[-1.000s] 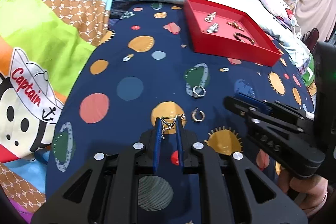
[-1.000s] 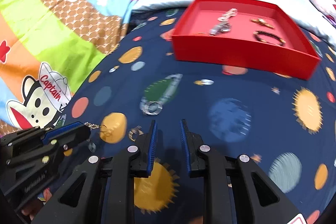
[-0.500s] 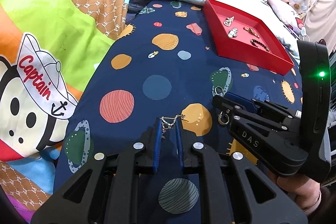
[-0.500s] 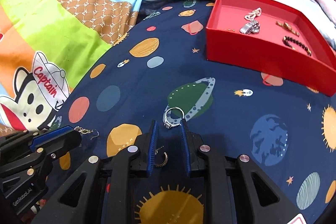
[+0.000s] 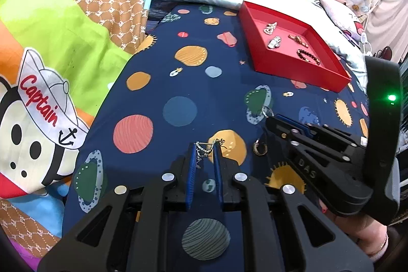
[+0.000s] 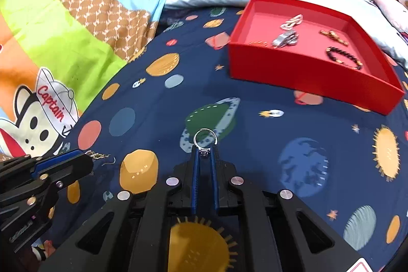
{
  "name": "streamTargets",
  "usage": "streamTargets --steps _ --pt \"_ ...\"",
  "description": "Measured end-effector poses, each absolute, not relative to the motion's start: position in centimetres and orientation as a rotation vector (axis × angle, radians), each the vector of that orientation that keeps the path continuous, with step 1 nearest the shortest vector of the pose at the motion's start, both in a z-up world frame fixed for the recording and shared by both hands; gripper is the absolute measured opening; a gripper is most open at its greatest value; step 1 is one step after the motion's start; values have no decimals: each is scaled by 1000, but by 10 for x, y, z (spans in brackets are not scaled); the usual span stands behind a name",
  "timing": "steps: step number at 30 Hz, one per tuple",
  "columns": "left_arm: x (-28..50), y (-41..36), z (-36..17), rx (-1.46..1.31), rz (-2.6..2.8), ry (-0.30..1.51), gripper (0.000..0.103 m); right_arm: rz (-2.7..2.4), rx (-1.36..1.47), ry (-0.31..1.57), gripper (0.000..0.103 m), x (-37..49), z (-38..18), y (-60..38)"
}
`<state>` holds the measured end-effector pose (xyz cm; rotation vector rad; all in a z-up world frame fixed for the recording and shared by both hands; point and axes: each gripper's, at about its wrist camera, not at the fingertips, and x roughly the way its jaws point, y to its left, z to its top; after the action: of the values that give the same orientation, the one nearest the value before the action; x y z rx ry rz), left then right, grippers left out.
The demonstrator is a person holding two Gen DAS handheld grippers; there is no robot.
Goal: Organize jewelry
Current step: 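Grasp the silver ring with the right tool while the left tool holds the chain earring, then carry the chain earring and silver ring over the red tray with both tools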
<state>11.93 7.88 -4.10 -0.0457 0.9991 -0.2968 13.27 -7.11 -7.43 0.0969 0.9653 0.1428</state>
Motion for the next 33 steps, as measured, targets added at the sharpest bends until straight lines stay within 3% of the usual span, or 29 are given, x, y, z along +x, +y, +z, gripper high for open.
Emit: streamTargets --steps 15,33 --pt "134 11 -7 30 -373 908 13 8 173 821 8 88 -9 -160" --pt "171 -51 21 68 -410 821 13 -55 203 738 8 93 18 -218"
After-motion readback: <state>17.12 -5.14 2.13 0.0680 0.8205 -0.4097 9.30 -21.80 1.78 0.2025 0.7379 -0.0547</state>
